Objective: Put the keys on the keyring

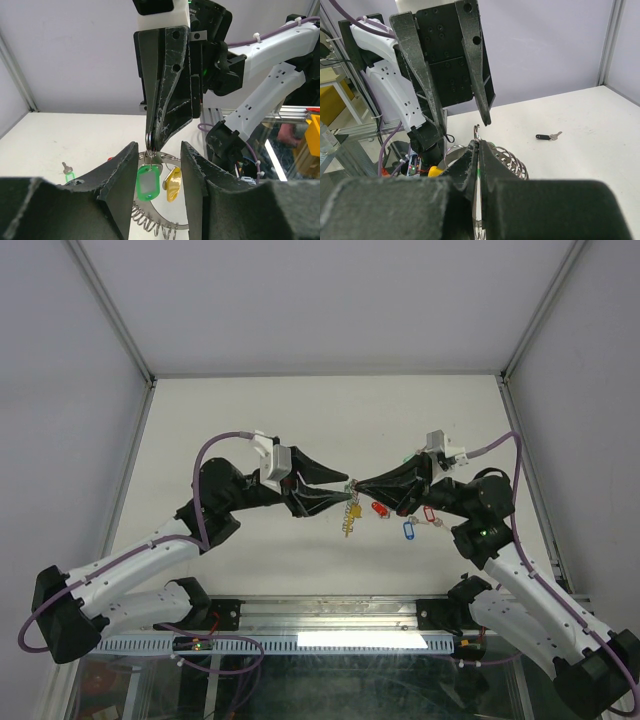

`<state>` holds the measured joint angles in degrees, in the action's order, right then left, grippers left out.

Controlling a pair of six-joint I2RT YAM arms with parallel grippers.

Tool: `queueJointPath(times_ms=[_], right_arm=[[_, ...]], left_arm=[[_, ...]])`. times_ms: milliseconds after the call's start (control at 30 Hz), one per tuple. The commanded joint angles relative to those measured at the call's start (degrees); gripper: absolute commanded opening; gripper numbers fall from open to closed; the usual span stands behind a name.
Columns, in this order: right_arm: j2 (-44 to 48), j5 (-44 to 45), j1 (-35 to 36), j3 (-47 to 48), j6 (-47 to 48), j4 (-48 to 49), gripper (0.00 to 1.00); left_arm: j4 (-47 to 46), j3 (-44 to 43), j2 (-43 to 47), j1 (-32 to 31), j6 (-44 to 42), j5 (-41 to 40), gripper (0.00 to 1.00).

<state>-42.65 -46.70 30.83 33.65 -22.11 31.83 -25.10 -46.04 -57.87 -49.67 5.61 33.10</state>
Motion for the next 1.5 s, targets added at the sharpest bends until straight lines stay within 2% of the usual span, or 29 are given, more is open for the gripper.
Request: queueJointPath(times_ms=[0,367,633,867,967,1200,1467], right_arm=[[1.35,1.62,-0.16,3.01,0.86,2.61,0.00],[1.30,0.80,-0.24,2.86,0.32,3.29,0.00],[1.17,0.07,-0.19,2.76,0.22,3.29,0.00],[1.57,-1.41,-0.20,3.22,1.80,0.53,0.00],[2.14,-2.60,-0.23,4.58,4.61,-3.90,0.00],[3.28,-4.53,-0.23,10.09,14.02,-20.35,0.17],[-0.48,-6.44,-0.17,20.89,30.62,-45.70,0.28]], left_arm=[[-2.93,0.57,-0.29,-0.65,0.97,0.32,0.36],[-2.99,0.13,-1.52,-0.76,0.65,0.03,0.20],[-2.93,-0.46,-2.08,-0.85,0.48,-0.37,0.00],[-1.75,-0.73,-1.51,-0.83,0.12,-1.60,0.00],[2.54,-2.34,-1.46,-0.80,-1.90,-2.61,0.00],[14.00,-6.68,-1.26,-0.82,-8.00,-3.59,0.00],[29.10,-13.25,-3.01,-0.80,-16.73,-2.85,0.00]])
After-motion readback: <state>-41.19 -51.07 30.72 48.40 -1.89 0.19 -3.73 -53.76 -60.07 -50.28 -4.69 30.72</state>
